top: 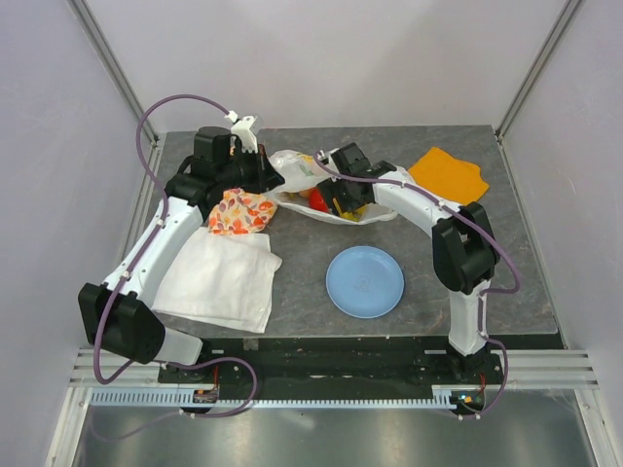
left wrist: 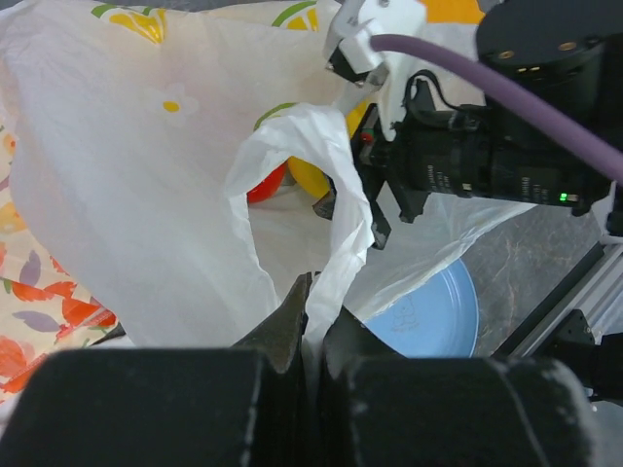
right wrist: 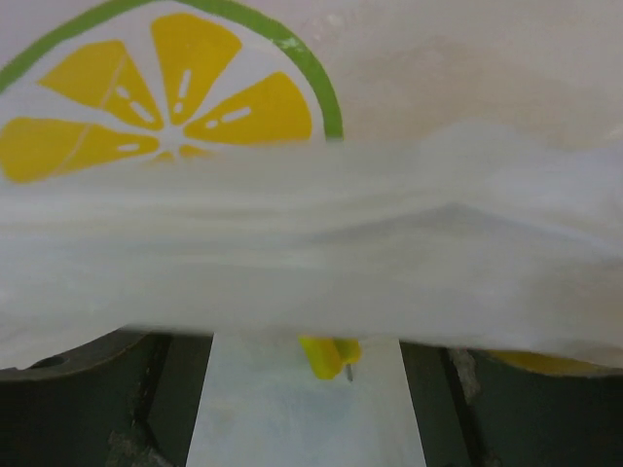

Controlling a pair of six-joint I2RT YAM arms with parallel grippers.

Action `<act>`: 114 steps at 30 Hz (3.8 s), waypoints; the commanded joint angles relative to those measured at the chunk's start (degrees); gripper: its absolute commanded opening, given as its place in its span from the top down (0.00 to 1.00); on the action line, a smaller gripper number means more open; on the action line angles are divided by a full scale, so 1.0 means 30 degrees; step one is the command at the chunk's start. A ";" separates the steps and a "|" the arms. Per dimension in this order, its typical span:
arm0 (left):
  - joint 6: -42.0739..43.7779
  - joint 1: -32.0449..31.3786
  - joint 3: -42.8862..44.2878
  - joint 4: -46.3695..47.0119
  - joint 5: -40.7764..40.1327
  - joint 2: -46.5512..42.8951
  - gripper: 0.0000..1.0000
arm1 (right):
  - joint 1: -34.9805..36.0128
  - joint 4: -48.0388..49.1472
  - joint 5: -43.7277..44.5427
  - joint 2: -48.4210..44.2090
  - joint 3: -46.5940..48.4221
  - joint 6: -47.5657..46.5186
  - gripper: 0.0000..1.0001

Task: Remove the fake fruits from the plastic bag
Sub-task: Take out the fake fruit from the plastic bag, then place the fake fruit on the plate.

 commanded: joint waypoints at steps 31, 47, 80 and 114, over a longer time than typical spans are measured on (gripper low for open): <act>-0.0346 -0.0013 0.1553 0.0984 0.0822 0.0681 0.98 | -0.0042 -0.2484 -0.5049 -0.7603 0.1343 -0.3763 1.00; 0.0211 -0.0013 0.2755 0.1043 0.1026 0.1443 0.99 | 0.0280 -0.2704 -1.4136 -0.8958 -0.1995 -1.0213 1.00; 0.0973 -0.0013 0.3604 0.0896 0.0587 0.1414 0.98 | 0.5642 0.0001 0.1620 -1.6457 -1.6817 -2.8313 1.00; 0.0709 -0.0013 0.3926 0.1073 0.1115 0.2380 0.98 | 0.5642 0.6130 0.5551 -1.6574 -2.1832 -3.1452 0.60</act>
